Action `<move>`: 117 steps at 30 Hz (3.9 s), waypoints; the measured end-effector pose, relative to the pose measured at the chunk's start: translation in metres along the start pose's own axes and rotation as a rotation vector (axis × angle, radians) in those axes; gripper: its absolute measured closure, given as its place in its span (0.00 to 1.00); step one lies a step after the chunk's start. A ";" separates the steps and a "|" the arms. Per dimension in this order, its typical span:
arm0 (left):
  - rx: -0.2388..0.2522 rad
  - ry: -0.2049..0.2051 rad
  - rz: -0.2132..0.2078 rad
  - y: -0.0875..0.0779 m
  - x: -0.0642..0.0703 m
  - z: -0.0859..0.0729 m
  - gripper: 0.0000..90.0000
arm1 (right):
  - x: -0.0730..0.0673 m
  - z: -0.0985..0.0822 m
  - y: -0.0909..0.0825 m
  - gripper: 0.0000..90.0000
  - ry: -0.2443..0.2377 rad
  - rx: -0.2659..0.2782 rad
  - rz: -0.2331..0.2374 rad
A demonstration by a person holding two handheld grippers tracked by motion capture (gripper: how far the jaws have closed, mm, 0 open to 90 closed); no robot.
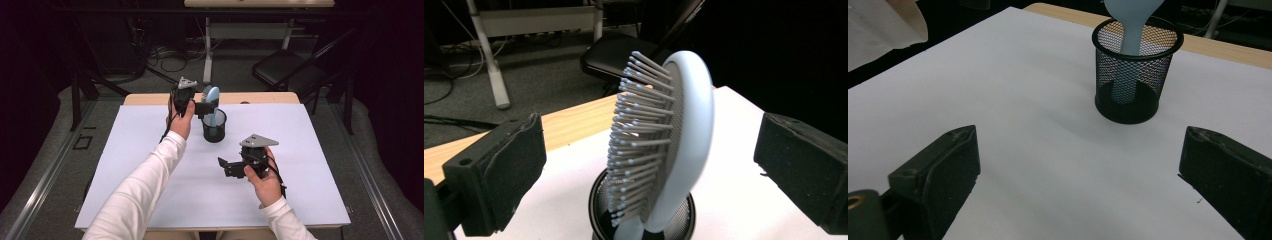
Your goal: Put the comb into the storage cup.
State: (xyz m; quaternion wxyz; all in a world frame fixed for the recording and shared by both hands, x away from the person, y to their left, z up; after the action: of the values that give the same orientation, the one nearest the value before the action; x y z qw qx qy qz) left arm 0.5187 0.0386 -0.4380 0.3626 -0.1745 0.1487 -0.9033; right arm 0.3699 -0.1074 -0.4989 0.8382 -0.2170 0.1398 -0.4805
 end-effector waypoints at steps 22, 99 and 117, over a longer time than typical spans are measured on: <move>-0.035 0.018 -0.022 -0.020 0.005 0.003 0.01 | -0.003 0.002 -0.001 0.00 -0.004 0.005 0.011; -0.073 -0.069 -0.072 -0.140 -0.027 -0.095 0.01 | 0.056 -0.022 -0.035 0.00 0.050 0.015 -0.151; -0.075 -0.050 -0.067 -0.142 -0.027 -0.132 0.01 | 0.067 -0.042 -0.035 0.00 0.066 0.019 -0.184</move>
State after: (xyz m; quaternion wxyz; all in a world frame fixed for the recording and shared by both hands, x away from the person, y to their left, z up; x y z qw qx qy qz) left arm 0.3955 0.1748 -0.5059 0.3288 -0.2155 0.1675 -0.9041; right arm 0.3584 -0.1904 -0.5197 0.7876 -0.2051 0.1423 -0.5634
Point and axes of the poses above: each handheld gripper's, and its own axes: y roughly forward along the jaws, z roughly out of its top, x roughly to its right, the point moved 6 cm from there along y, roughly forward along the jaws, and after that the axes turned 8 degrees about -z, right-handed, at the moved point
